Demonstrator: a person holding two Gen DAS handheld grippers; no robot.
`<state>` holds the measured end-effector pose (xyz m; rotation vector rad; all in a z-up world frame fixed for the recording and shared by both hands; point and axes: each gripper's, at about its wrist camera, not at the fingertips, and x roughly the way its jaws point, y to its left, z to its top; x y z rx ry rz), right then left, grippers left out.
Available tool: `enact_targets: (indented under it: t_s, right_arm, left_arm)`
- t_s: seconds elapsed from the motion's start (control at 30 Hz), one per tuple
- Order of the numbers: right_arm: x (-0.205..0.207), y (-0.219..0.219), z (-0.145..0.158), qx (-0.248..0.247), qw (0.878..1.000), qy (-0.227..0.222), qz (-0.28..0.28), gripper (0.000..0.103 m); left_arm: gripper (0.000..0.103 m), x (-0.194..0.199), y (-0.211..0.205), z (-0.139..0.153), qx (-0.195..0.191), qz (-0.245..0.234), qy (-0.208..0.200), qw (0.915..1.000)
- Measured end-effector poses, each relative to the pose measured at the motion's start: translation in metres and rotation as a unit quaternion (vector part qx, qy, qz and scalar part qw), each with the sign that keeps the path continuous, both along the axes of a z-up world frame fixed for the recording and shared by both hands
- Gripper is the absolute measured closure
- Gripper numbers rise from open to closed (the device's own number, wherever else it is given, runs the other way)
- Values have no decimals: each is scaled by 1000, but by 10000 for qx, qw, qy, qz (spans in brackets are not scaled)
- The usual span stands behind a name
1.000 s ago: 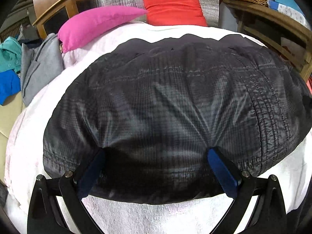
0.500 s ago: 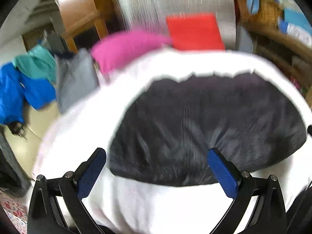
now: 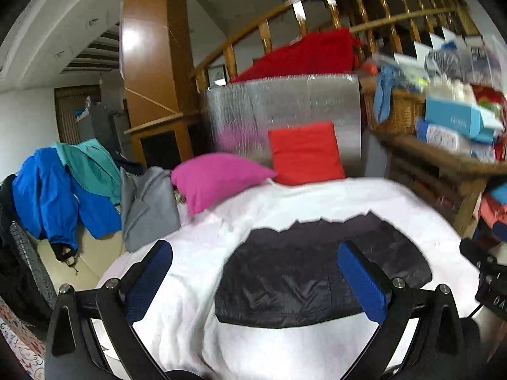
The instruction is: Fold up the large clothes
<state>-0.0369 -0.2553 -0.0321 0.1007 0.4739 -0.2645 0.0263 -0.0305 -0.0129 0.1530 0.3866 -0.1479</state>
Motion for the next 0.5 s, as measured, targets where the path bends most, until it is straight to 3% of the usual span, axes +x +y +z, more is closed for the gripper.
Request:
enact_targets:
  t_s: [0.23, 0.5]
  right_arm:
    - [-37, 23, 32, -188, 9993, -308, -51, 14]
    - [-48, 39, 39, 33, 9997, -250, -64, 14]
  left_arm:
    - [0, -37, 18, 35, -186, 140, -429, 9988]
    - [0, -55, 29, 51, -201, 230, -602, 9977]
